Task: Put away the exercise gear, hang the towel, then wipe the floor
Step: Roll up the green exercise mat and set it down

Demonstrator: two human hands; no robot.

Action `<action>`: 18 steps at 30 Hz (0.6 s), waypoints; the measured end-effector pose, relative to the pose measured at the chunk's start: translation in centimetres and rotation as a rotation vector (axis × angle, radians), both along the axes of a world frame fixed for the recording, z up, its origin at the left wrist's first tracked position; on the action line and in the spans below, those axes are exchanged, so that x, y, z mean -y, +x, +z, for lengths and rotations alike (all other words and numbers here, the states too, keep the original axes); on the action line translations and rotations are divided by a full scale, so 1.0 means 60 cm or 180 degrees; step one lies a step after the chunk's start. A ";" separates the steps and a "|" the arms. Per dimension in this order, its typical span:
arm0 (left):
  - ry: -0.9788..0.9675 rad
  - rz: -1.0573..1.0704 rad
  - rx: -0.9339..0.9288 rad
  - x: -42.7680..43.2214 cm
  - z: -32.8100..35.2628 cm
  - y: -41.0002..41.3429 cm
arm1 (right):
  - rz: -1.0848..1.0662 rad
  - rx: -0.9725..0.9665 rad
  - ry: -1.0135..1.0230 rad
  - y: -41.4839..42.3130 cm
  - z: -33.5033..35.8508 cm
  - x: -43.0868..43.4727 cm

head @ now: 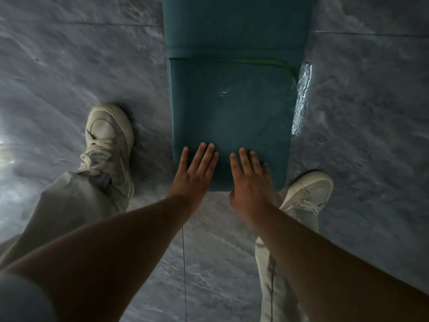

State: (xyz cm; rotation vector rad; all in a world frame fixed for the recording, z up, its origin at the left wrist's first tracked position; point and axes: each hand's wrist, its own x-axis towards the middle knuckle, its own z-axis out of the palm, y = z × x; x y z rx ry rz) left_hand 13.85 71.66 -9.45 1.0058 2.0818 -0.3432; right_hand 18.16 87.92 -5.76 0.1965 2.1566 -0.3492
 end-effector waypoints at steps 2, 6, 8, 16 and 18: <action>0.0081 0.0008 -0.0043 -0.002 -0.008 0.004 | -0.0051 0.0113 0.0033 -0.011 -0.007 0.007; 0.0084 -0.0032 0.0079 0.000 0.003 -0.003 | 0.0093 0.0175 0.0088 -0.013 0.000 0.009; 0.0145 -0.0028 0.0331 0.007 0.019 -0.019 | 0.0264 0.0064 0.0114 -0.008 0.012 0.002; 0.0574 -0.0079 0.1278 0.012 0.129 -0.119 | 0.0639 -0.0181 0.0074 -0.021 0.098 -0.027; 0.0647 0.0007 0.1227 0.006 0.160 -0.124 | 0.0585 -0.0199 0.0083 -0.032 0.117 -0.033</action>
